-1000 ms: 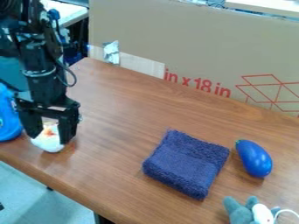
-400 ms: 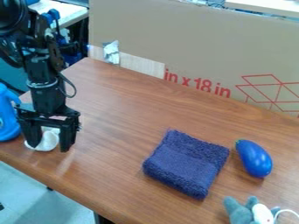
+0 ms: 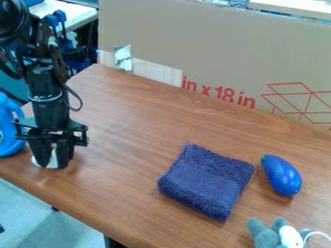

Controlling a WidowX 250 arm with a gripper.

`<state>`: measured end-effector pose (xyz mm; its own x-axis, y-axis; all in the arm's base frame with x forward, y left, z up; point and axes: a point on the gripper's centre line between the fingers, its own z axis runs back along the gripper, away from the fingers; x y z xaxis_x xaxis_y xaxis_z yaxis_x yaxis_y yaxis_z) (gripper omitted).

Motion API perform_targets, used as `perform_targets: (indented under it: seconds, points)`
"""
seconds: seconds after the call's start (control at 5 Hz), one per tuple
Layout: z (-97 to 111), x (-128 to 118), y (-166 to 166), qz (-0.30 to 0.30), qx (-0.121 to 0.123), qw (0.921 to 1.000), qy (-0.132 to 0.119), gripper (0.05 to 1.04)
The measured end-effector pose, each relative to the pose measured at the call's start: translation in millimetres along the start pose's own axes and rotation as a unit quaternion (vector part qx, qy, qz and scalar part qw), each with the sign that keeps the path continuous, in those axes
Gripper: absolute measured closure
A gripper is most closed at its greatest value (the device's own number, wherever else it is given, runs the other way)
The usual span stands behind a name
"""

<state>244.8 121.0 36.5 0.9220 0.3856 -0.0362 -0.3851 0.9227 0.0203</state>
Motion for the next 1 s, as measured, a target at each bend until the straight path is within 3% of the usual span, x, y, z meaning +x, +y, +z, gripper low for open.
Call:
perform_targets:
  seconds: [0.2,0.4,0.6,0.8,1.0]
  points:
    - [5,0,-9,-0.010,0.006,0.9999,-0.005,0.787]
    - [20,0,-26,-0.046,0.015,0.9987,-0.018,0.851]
    - [61,29,-58,-0.117,0.063,0.9897,-0.053,0.857]
    - [61,45,-100,-0.184,0.079,0.9787,-0.046,0.857]
    - [40,58,-130,-0.206,0.072,0.9757,-0.020,0.857]
